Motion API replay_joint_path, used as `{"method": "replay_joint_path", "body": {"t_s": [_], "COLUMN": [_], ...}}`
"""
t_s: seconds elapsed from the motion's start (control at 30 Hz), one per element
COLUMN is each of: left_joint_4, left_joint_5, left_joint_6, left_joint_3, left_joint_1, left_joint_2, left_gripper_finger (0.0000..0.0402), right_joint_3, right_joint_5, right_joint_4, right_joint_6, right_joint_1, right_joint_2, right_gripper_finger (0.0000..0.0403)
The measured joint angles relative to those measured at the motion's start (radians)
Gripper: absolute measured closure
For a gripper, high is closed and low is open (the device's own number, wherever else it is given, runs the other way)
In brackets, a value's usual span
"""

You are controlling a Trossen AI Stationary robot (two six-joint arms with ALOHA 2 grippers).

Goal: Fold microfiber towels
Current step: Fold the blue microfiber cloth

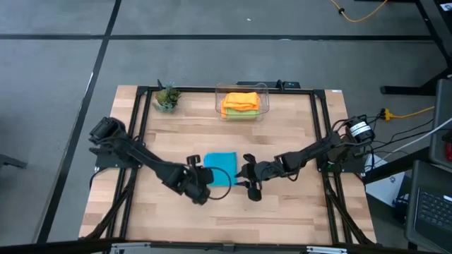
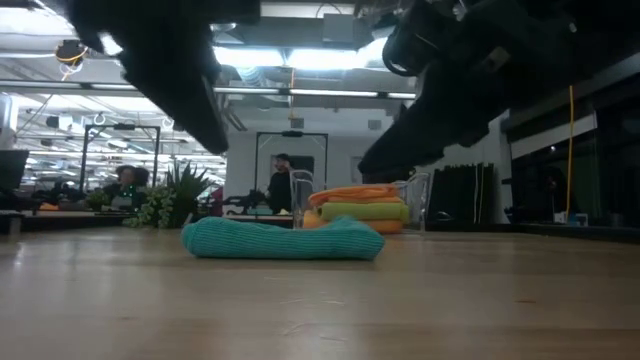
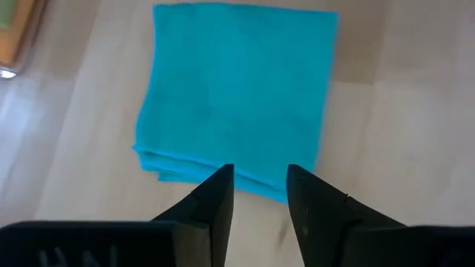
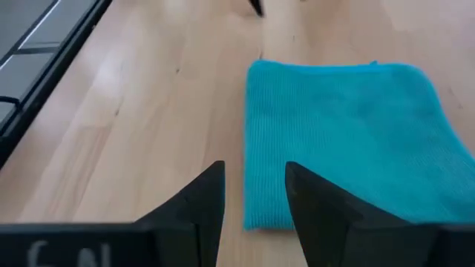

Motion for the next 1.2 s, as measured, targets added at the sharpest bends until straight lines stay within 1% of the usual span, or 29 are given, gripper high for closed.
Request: {"method": "replay_joint_path", "body": {"t_s": [0.17,0.27,0.33,0.37,0.47,0.5,0.6,0.7,0.8,0.93,1.03,1.2], "left_joint_4": [0.038,0.052,0.053,0.053,0.066,0.08,0.108,0.108,0.109,0.119,0.18,0.264], "left_joint_5": [-0.002,-0.001,0.005,0.031,0.16,0.178,0.177,0.17,0.103,0.106,0.108,0.127], "left_joint_6": [0.06,0.073,0.067,0.061,0.009,-0.002,-0.006,-0.029,-0.035,-0.03,0.017,0.041], "left_joint_3": [0.0,0.0,0.0,0.0,0.0,0.0,0.0,0.0,0.0,0.0,0.0,0.0], "left_joint_1": [0.049,0.07,0.085,0.093,0.118,0.121,0.122,0.134,0.139,0.149,0.151,0.142], "left_joint_2": [0.0,0.0,0.0,0.0,0.0,0.0,0.0,0.0,0.0,0.0,0.0,0.0], "left_gripper_finger": [0.0284,0.0284,0.0284,0.0284,0.0284,0.0284,0.0284,0.0284,0.0284,0.0277,0.0262,0.0235], "right_joint_3": [0.002,0.002,0.002,0.003,0.003,0.003,0.004,0.004,0.004,0.004,0.004,0.004], "right_joint_5": [0.006,0.008,0.01,0.011,0.013,0.017,0.028,0.038,0.038,0.037,0.037,0.037], "right_joint_4": [0.004,0.0,0.0,0.0,0.001,0.004,0.009,0.009,0.009,0.009,0.008,0.008], "right_joint_6": [-0.081,-0.076,-0.068,-0.068,-0.065,-0.065,-0.069,-0.069,-0.067,-0.064,-0.069,-0.067], "right_joint_1": [0.007,0.008,0.008,0.008,0.006,0.005,0.003,0.003,0.003,0.003,0.003,0.003], "right_joint_2": [-0.002,-0.002,-0.002,-0.002,-0.002,-0.002,-0.002,-0.002,-0.002,-0.002,-0.002,-0.002], "right_gripper_finger": [0.0258,0.025,0.0234,0.0223,0.0184,0.0171,0.0139,0.012,0.0115,0.0114,0.0114,0.0114]}}
